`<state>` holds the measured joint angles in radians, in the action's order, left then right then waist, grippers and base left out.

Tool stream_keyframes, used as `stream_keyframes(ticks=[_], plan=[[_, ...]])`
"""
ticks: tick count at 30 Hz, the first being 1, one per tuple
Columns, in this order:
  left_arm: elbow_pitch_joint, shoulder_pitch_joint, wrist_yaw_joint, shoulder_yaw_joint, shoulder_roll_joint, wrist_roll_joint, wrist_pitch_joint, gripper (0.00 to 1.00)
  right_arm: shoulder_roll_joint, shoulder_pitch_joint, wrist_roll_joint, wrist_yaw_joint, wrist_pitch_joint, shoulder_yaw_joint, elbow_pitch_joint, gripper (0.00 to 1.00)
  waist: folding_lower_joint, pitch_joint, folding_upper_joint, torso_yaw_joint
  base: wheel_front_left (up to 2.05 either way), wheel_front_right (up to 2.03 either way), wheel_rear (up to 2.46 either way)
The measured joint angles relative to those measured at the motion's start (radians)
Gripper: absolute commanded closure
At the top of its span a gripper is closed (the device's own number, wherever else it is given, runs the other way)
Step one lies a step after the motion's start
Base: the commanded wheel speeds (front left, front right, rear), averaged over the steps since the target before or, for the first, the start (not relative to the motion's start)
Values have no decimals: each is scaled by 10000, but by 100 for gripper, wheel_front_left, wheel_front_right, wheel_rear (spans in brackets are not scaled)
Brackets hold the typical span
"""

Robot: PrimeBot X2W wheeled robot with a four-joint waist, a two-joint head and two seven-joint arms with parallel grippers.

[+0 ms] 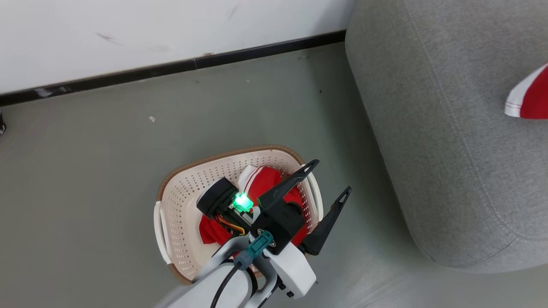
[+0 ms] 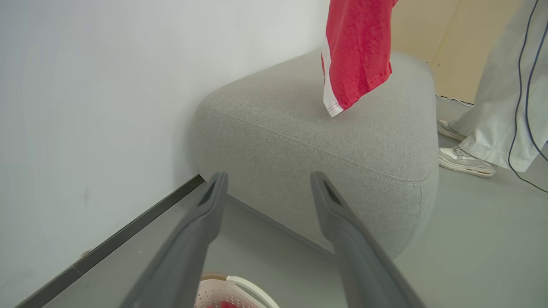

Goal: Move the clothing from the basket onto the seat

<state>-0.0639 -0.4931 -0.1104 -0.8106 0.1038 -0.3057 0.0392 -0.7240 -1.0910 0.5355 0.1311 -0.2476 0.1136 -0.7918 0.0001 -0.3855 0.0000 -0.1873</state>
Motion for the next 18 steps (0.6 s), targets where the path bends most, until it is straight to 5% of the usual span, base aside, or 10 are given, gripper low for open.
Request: stream_keyframes(ticks=[18], plan=[[-104, -543, 77, -29, -42, 153, 121, 0, 1223, 493, -1672, 2, -21, -721, -1762, 100, 0, -924, 0, 496, 0, 0, 0]])
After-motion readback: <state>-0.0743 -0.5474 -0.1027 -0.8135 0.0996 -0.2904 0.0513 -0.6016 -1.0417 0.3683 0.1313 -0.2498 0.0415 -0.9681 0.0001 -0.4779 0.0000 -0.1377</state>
